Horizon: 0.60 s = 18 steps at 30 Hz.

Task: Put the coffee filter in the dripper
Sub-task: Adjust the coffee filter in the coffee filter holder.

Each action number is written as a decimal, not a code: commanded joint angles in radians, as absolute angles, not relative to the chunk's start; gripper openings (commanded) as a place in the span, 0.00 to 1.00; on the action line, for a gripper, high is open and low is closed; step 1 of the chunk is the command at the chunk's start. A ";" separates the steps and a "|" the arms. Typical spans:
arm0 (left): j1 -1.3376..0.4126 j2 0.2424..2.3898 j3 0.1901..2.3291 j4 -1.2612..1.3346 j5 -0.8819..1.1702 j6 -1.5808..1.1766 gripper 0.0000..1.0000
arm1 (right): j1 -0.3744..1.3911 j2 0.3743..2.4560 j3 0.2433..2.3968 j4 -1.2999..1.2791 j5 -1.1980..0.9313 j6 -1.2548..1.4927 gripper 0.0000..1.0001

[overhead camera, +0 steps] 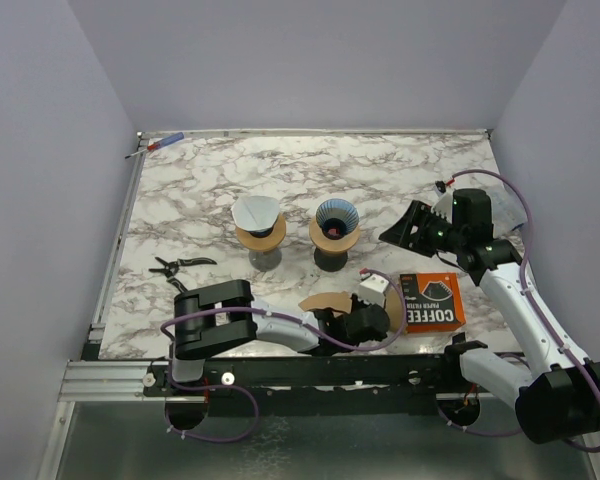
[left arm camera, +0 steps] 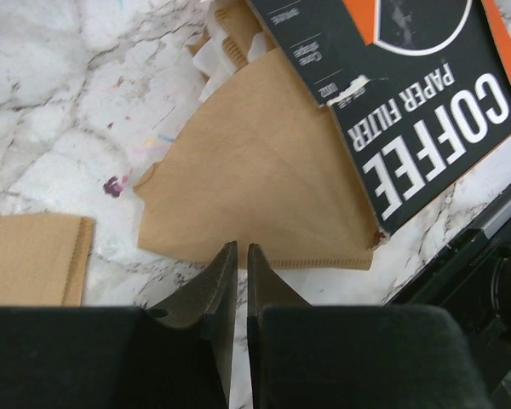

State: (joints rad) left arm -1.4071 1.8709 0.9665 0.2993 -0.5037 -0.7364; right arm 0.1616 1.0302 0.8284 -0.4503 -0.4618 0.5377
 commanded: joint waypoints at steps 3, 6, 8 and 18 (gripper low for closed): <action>-1.405 1.785 0.870 0.287 -0.488 -0.846 0.07 | 0.155 1.018 0.845 -0.477 -0.474 0.517 0.66; -1.405 1.759 0.839 0.276 -0.499 -0.864 0.05 | 0.155 1.023 0.842 -0.471 -0.477 0.516 0.66; -1.404 1.761 0.838 0.259 -0.502 -0.864 0.04 | 0.155 1.027 0.840 -0.469 -0.480 0.516 0.66; -1.396 1.878 0.916 0.209 -0.501 -0.845 0.00 | 0.155 1.028 0.847 -0.481 -0.461 0.512 0.66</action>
State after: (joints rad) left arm -1.4017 1.8225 0.8658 0.2558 -0.4980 -0.8486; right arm 0.1616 1.0302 0.8284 -0.4564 -0.4614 0.5297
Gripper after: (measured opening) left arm 0.003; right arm 0.664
